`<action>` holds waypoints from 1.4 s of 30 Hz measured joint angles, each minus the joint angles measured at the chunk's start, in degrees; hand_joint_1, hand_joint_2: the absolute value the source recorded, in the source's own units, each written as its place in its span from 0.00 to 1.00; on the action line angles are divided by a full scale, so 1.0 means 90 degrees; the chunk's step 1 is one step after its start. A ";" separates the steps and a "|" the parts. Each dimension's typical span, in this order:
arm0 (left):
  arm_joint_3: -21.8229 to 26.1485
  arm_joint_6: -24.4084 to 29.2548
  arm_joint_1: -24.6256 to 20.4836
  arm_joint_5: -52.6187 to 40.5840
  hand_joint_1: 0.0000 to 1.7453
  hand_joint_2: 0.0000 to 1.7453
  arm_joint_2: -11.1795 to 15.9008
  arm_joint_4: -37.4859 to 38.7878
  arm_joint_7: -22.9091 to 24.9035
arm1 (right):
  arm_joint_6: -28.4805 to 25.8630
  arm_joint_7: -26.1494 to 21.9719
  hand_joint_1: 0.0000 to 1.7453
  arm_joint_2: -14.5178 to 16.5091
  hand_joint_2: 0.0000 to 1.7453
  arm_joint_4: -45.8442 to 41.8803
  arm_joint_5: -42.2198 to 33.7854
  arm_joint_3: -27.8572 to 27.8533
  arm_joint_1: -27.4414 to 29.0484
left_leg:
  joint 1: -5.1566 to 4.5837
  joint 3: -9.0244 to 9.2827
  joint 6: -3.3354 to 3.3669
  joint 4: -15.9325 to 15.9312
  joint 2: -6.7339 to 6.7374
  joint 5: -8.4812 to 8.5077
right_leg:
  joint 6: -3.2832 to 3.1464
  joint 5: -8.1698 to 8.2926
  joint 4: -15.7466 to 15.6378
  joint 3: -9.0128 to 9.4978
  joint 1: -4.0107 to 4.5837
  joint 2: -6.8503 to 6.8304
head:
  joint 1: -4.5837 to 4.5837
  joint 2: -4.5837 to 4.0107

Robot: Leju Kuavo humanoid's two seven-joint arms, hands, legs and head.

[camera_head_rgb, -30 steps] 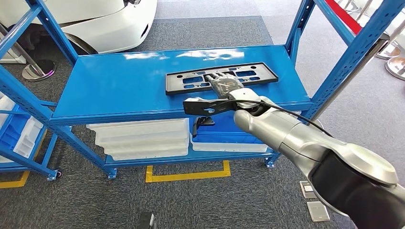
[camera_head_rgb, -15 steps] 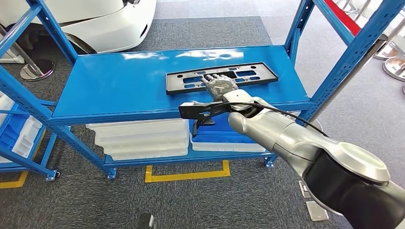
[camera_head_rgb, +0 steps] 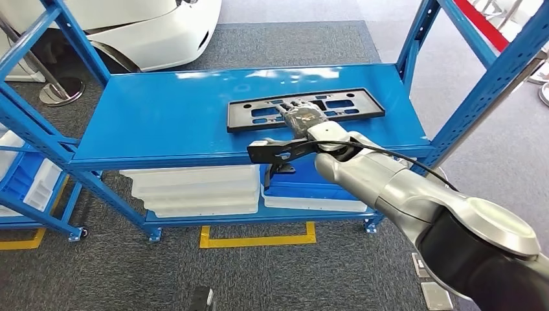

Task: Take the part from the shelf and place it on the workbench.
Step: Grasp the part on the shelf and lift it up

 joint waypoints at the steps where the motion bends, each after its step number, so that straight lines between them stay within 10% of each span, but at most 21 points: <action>1: 0.0000 -0.0005 0.0000 0.0000 0.00 0.00 -0.0001 0.0001 -0.0003 | 0.0001 0.0001 0.00 0.0002 0.00 0.0007 0.0008 0.0008 -0.0002 | 0.0012 0.0015 -0.0042 -0.0012 0.0011 -0.0025 | -0.0065 -0.0054 -0.0020 0.0023 0.0013 0.0019 | -0.0026 0.0000; 4: 0.0000 -0.0007 -0.0003 -0.0001 0.00 0.00 -0.0002 0.0002 0.0000 | -0.0002 0.0008 0.00 0.0013 0.00 0.0020 0.0030 0.0013 -0.0036 | 0.0041 -0.0089 -0.0127 0.0405 -0.0031 -0.0246 | -0.0210 -0.0143 -0.0049 0.0148 0.0014 0.0061 | -0.0107 -0.0002; 7: 0.0001 0.0000 0.0007 0.0007 0.00 0.00 -0.0002 0.0009 0.0012 | 0.0013 0.0006 0.00 0.0050 0.00 0.0021 0.0037 0.0020 -0.0031 | 0.0037 -0.0904 -0.0117 0.1716 -0.0098 -0.0606 | -0.0299 -0.0257 -0.0054 0.0276 0.0053 0.0098 | -0.0247 0.0000; 9: 0.0002 0.0004 0.0013 0.0016 0.00 0.00 -0.0001 0.0017 0.0015 | 0.0035 0.0005 0.00 0.0070 0.00 0.0023 0.0044 0.0026 -0.0014 | 0.0015 -0.1289 -0.0071 0.1984 -0.0111 -0.0414 | -0.0307 -0.0336 -0.0054 0.0374 0.0086 0.0135 | -0.0296 0.0000; 12: 0.0003 0.0005 0.0016 0.0021 0.00 0.00 0.0001 0.0030 0.0006 | 0.0048 0.0005 0.00 0.0099 0.00 0.0030 0.0056 0.0028 -0.0017 | -0.0064 -0.1082 0.0062 0.0873 -0.0152 0.0509 | -0.0287 -0.0474 -0.0060 0.0557 0.0105 0.0181 | -0.0344 -0.0001; 14: 0.0004 0.0006 0.0020 0.0028 0.00 0.00 0.0001 0.0040 0.0000 | 0.0055 0.0002 0.00 0.0111 0.00 0.0036 0.0061 0.0031 -0.0015 | -0.0118 -0.0908 0.0134 0.0290 -0.0182 0.0723 | -0.0237 -0.0527 -0.0087 0.0597 0.0099 0.0204 | -0.0373 -0.0001; 19: 0.0013 0.0007 0.0032 0.0049 0.00 0.00 0.0000 0.0051 -0.0010 | 0.0059 -0.0002 0.00 0.0115 0.00 0.0050 0.0069 0.0033 -0.0026 | -0.0092 -0.0639 0.0270 -0.0011 -0.0183 0.0659 | -0.0081 -0.0616 0.0269 0.0485 0.0078 0.0164 | -0.0315 0.0000; 23: 0.0018 0.0007 0.0036 0.0052 0.00 0.00 -0.0002 0.0055 -0.0013 | 0.0059 -0.0009 0.00 0.0116 0.00 0.0065 0.0068 0.0042 -0.0001 | -0.0085 -0.0486 0.0311 -0.0026 -0.0175 0.0561 | -0.0018 -0.1016 0.1581 -0.0387 0.0045 0.0126 | -0.0195 -0.0001; 27: 0.0022 0.0007 0.0037 0.0053 0.00 0.00 -0.0002 0.0058 -0.0014 | 0.0053 -0.0016 0.00 0.0108 0.00 0.0098 0.0069 0.0050 0.0013 | -0.0083 -0.0290 0.0248 0.0005 -0.0189 0.0374 | 0.0012 -0.0109 0.0471 -0.0212 0.0023 0.0084 | -0.0066 -0.0001; 29: 0.0024 0.0006 0.0035 0.0059 0.00 0.00 -0.0002 0.0061 -0.0015 | 0.0046 -0.0040 0.00 0.0112 0.00 0.0111 0.0072 0.0052 0.0009 | -0.0084 -0.0243 0.0179 0.0012 -0.0170 0.0289 | -0.0049 0.0056 -0.0073 -0.0027 0.0063 0.0057 | -0.0035 -0.0001; 34: 0.0024 0.0006 0.0027 0.0069 0.00 0.00 -0.0004 0.0069 -0.0016 | 0.0030 -0.0094 0.00 0.0135 0.00 0.0146 0.0089 0.0053 -0.0003 | -0.0065 -0.0300 -0.0006 0.0377 -0.0150 0.0090 | -0.0252 0.0012 -0.0182 0.0108 0.0085 0.0061 | -0.0111 0.0000; 38: 0.0024 0.0007 0.0027 0.0057 0.00 0.00 -0.0004 0.0073 -0.0013 | 0.0020 -0.0111 0.00 0.0160 0.00 0.0174 0.0090 0.0055 0.0000 | -0.0020 -0.1133 -0.0085 0.1803 -0.0155 -0.0480 | -0.0323 -0.0049 -0.0186 0.0185 0.0087 0.0081 | -0.0256 -0.0001; 40: 0.0024 0.0010 0.0027 0.0046 0.00 0.00 -0.0004 0.0074 -0.0008 | 0.0018 -0.0112 0.00 0.0158 0.00 0.0196 0.0089 0.0055 0.0015 | -0.0004 -0.1253 -0.0090 0.1745 -0.0154 -0.0295 | -0.0314 -0.0085 -0.0170 0.0217 0.0086 0.0095 | -0.0294 -0.0001; 42: 0.0024 0.0026 0.0027 0.0025 0.00 0.00 -0.0004 0.0074 -0.0027 | 0.0017 -0.0112 0.00 0.0158 0.00 0.0208 0.0089 0.0055 0.0016 | 0.0010 -0.0993 -0.0083 0.0926 -0.0157 0.0244 | -0.0284 -0.0126 -0.0146 0.0259 0.0080 0.0112 | -0.0334 -0.0001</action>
